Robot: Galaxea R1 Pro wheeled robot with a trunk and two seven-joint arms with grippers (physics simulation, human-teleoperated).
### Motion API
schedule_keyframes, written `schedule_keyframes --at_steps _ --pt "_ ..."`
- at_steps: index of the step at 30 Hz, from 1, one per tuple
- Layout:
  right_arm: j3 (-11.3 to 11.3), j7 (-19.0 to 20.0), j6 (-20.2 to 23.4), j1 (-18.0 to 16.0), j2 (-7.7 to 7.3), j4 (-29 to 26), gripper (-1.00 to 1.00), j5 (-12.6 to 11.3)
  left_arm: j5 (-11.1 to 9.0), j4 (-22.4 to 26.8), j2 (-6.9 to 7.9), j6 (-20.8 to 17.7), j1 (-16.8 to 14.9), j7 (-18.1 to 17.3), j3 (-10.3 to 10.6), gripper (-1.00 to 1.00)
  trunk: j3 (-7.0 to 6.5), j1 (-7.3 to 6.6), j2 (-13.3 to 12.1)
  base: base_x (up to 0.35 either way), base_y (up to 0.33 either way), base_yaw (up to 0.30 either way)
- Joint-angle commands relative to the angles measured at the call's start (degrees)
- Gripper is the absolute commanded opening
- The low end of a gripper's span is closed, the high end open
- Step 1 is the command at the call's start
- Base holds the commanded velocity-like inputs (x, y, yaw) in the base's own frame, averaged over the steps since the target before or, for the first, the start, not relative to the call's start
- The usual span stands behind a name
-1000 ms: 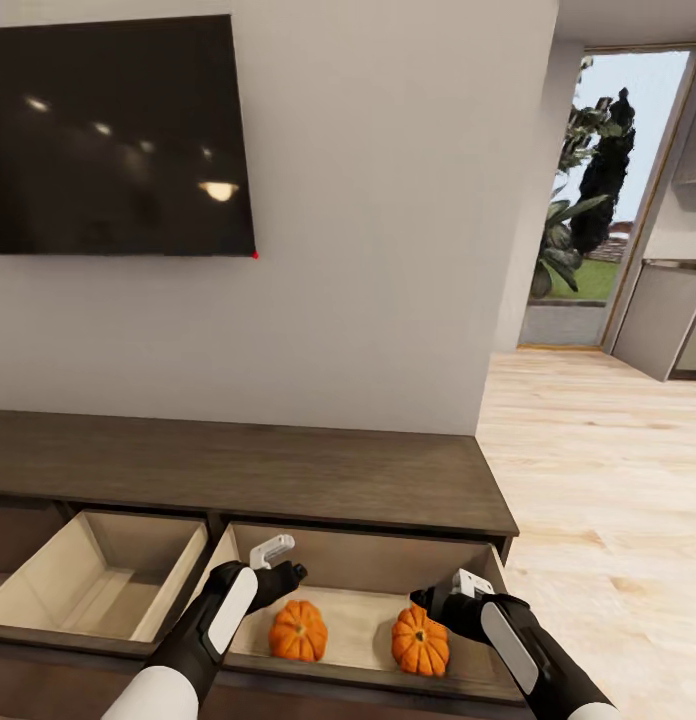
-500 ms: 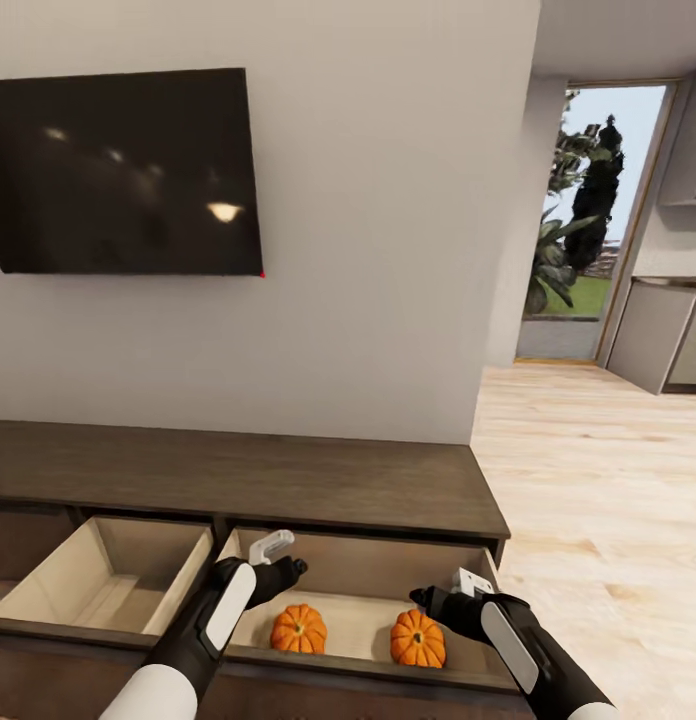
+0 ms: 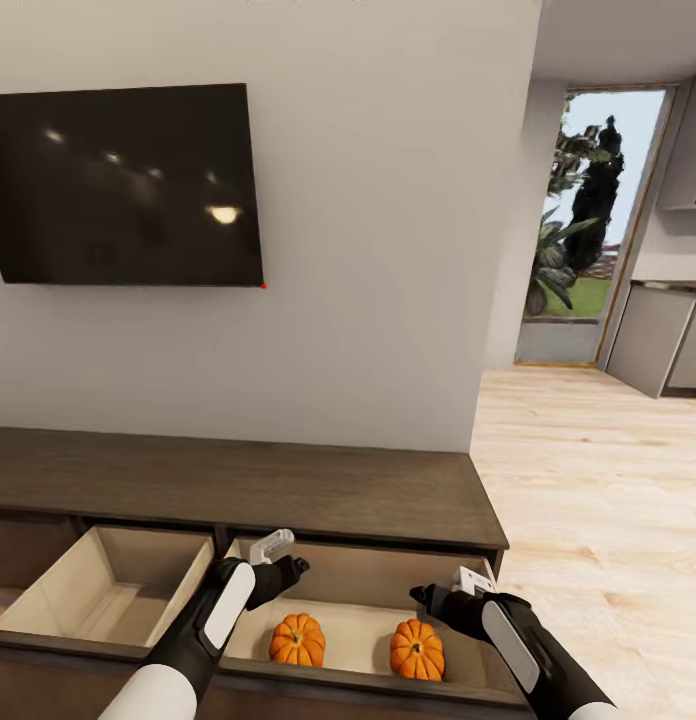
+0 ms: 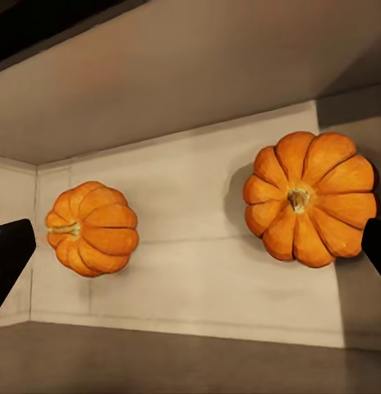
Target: Place each of the two pumpkins and all three candles from the living room inside a cabinet in the living room (use any cabinet), then make sure every cabinet is closed, and position the cauldron so it is next to a table in the living room.
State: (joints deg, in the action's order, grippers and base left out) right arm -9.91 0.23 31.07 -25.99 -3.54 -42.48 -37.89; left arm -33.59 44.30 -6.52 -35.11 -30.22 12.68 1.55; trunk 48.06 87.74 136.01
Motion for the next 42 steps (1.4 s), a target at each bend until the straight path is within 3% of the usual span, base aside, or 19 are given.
schedule_keyframes --at_steps 1,42 --pt "-0.14 0.03 0.24 -0.03 -0.06 -0.06 1.0 -0.03 -0.6 0.09 0.02 -0.14 0.0 0.54 0.12 1.0 -0.12 -0.24 -0.39 -0.032 0.0 0.0" --pt "-0.1 0.03 0.84 -0.03 -0.09 -0.06 1.0 -0.17 -0.6 0.09 0.02 -0.14 -0.01 0.5 0.1 1.0 -7.48 -9.24 -16.83 -0.018 0.004 0.0"
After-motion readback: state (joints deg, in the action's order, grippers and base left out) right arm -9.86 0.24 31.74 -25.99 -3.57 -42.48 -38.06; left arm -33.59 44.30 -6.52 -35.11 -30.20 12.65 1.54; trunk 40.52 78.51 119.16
